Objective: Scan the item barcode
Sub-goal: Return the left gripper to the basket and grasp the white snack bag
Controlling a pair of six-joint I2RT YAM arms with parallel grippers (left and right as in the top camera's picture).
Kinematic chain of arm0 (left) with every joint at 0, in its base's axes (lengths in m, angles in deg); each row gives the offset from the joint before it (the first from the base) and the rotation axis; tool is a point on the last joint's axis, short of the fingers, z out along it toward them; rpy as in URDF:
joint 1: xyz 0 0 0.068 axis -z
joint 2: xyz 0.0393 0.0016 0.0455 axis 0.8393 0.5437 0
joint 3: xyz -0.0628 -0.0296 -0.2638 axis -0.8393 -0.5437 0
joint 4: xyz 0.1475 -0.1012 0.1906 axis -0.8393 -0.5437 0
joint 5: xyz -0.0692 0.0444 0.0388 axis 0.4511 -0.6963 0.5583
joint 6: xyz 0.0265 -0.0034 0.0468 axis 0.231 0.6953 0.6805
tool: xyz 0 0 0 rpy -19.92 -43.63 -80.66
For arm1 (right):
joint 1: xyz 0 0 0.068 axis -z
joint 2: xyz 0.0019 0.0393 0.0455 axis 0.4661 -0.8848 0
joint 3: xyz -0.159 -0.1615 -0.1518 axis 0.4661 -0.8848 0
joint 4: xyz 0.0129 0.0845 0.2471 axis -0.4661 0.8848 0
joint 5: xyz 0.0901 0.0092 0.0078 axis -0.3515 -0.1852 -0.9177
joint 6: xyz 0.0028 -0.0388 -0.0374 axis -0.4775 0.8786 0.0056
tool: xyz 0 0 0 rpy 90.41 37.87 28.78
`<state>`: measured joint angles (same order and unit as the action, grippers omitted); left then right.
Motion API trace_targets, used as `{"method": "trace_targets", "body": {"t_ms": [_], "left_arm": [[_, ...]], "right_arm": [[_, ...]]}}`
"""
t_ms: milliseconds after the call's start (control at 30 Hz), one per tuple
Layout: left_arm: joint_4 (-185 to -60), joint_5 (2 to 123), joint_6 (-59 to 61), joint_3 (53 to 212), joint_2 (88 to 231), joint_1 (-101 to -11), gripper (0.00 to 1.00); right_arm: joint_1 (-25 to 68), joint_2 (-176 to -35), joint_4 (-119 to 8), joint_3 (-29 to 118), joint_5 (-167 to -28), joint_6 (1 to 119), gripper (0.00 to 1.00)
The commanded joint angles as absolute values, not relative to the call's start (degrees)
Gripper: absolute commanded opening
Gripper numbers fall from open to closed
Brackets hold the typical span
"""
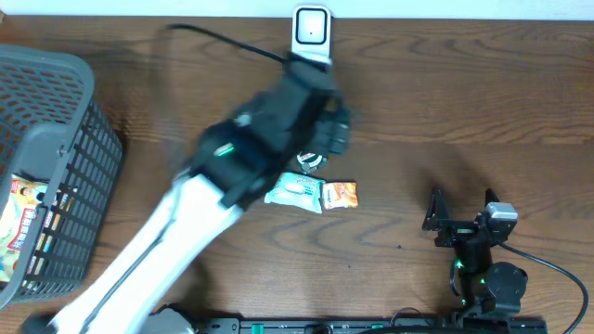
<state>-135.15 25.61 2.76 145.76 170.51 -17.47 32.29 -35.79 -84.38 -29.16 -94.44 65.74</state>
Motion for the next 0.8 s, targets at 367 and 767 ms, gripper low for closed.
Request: {"method": "trace_targets", "body": {"t_ms": [367,767], "left_arm": [[-135.59,14.44,-5.38,145.67,152.81,-62.36,0.98],[-145.14,23.82,-48.91,145.61,163.52,-100.2,0.98]], "right_arm": [[31.79,-35.48,-84.14,-29.21,-94.2,66.39,0.99],[31.79,-35.48,-84.14,-29.21,-94.2,66.39,0.99]]}}
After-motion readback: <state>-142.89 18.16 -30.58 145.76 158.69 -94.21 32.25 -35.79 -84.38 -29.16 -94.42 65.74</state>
